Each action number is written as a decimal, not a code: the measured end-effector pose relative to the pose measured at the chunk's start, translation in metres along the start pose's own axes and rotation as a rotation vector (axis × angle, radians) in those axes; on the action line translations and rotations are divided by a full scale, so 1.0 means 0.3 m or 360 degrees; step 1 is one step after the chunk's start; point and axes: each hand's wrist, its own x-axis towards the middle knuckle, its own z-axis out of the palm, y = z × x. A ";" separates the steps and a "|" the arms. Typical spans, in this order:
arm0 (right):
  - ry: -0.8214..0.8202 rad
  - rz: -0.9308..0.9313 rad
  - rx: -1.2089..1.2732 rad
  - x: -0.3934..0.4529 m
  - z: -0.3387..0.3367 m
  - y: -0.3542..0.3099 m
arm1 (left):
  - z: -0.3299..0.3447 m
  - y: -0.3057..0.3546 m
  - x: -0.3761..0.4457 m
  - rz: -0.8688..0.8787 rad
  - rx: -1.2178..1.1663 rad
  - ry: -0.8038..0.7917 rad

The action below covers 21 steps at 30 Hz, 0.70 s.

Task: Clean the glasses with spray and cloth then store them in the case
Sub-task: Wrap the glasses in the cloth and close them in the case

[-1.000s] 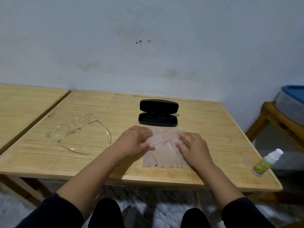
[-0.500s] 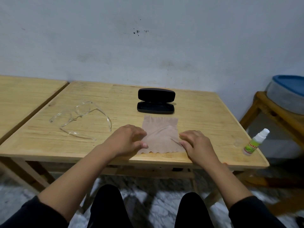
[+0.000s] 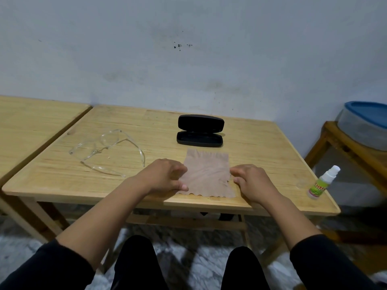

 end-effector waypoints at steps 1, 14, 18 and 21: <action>0.0053 -0.0010 0.0034 -0.009 -0.002 -0.008 | 0.002 0.003 -0.005 0.0004 -0.0027 0.0026; -0.0281 -0.0047 -0.0116 -0.053 -0.022 -0.047 | -0.002 0.027 -0.028 0.0091 0.0173 -0.0062; -0.0193 -0.0028 0.0120 -0.034 -0.017 -0.101 | -0.006 0.015 -0.054 0.0019 -0.0047 0.0067; 0.0091 -0.0031 0.0318 0.008 0.027 -0.179 | -0.034 -0.016 -0.091 -0.0154 -0.0248 0.0344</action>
